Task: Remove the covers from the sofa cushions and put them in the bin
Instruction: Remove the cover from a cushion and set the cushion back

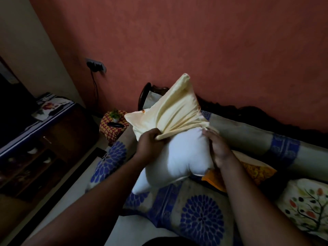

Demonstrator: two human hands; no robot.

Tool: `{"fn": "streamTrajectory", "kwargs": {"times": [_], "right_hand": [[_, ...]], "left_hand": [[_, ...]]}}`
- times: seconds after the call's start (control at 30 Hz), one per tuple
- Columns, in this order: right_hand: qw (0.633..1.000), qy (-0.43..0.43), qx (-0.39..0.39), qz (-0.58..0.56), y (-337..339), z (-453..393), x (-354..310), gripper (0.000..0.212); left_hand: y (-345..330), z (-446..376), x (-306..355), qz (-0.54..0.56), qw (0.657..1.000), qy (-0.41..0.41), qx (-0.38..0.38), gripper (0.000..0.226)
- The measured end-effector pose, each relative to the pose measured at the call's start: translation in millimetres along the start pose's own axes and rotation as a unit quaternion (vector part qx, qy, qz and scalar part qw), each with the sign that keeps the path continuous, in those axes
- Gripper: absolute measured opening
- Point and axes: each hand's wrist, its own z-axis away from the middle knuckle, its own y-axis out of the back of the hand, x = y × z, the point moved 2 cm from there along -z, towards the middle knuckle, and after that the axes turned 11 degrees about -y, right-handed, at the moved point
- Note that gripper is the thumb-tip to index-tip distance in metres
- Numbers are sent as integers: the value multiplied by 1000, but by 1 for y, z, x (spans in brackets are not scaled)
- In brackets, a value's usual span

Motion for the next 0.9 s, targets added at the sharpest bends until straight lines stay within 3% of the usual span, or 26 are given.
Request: {"fn": "streamTrajectory", "kwargs": {"times": [0.03,0.1,0.17,0.27,0.33,0.43,0.57,0.67,0.73,0.83,0.9], "right_hand": [[996,-18,-68,-58,-1,9,3,30],[980,-53,-97,-163,-4,27,11,36],[975,-41,-58,-209,-11,36,26,41],[968,-18,44,-248,-35,48,52,22],[954,-48,100,-277,-51,58,76,40],[972,-76,91,-205,-69,78,110,64],[980,-28,68,-188,-75,90,132,24],[962,-5,145,-232,-74,84,120,66],[961,-9,132,-243,-78,77,119,66],[987,3,124,-106,-87,77,108,72],[987,-37,148,-49,-91,79,104,61]], "left_hand": [[6,-3,-4,44,998,9,38,22],[18,-12,-9,116,987,32,108,34],[25,-20,-21,157,971,60,172,39],[16,-17,-27,186,951,102,223,32],[9,-12,-32,193,939,113,261,25],[9,-15,-37,185,938,102,275,31],[9,-22,-41,162,946,89,267,30],[12,-23,-36,148,926,107,330,31],[9,-23,-29,133,926,112,335,25],[-2,-17,-22,133,938,117,299,20],[-7,-12,-19,117,951,101,268,21]]}}
